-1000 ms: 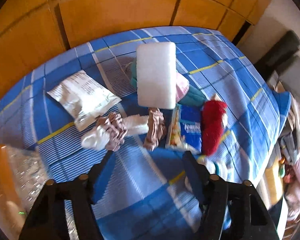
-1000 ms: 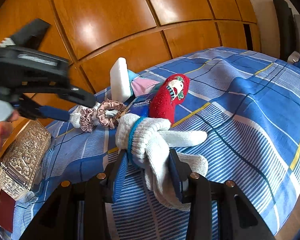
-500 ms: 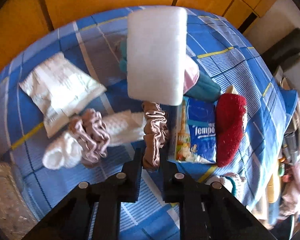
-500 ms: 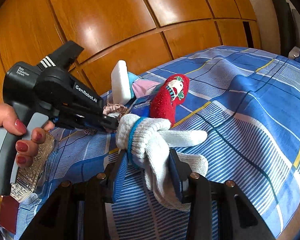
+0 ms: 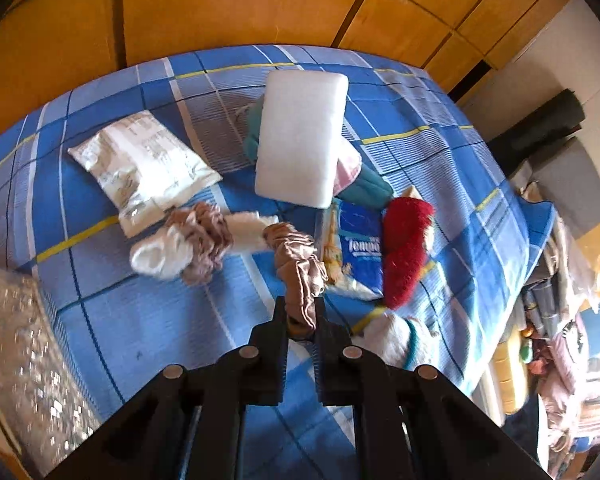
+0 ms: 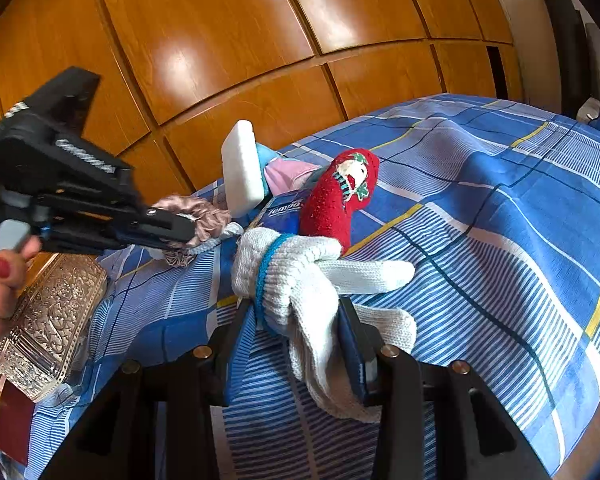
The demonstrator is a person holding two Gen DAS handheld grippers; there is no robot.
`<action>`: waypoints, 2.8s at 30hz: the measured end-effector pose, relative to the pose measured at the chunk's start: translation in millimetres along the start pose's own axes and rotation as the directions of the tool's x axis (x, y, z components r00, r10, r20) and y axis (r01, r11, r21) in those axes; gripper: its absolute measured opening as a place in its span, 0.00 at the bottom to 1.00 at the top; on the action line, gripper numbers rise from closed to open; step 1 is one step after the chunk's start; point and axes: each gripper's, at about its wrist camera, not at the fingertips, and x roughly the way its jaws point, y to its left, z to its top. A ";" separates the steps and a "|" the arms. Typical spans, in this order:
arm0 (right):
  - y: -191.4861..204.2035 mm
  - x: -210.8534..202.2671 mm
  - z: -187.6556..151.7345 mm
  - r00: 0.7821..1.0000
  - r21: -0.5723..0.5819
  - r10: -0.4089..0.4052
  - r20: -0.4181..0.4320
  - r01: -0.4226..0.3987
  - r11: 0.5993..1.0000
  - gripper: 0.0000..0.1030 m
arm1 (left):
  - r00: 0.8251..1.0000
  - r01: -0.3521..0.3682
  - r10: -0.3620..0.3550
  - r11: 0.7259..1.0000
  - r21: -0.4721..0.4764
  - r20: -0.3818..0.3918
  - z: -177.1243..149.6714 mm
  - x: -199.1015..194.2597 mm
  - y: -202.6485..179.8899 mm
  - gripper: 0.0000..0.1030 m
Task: Organize soft objects
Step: 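Grasp the satin scrunchie with the left gripper while the right gripper grasps the white glove, then carry the scrunchie with the left gripper into the tray beside the beige roll and release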
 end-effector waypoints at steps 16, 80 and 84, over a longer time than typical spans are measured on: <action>5.0 2.1 -1.1 1.000 -0.023 -0.020 -0.001 0.020 1.000 0.40 | 0.975 0.125 -0.133 0.991 0.055 0.177 -50.8 -111.3 1.1 0.10; 132.1 -87.5 91.8 0.988 -0.039 0.128 0.083 -0.125 0.991 0.37 | 0.857 -0.180 0.381 0.852 -0.492 0.347 -218.2 -201.8 326.9 0.65; 178.8 -101.0 97.2 0.968 -0.076 0.240 0.070 -0.234 0.969 0.38 | 0.854 -0.164 0.377 0.849 -0.503 0.358 -229.2 -208.9 321.2 0.76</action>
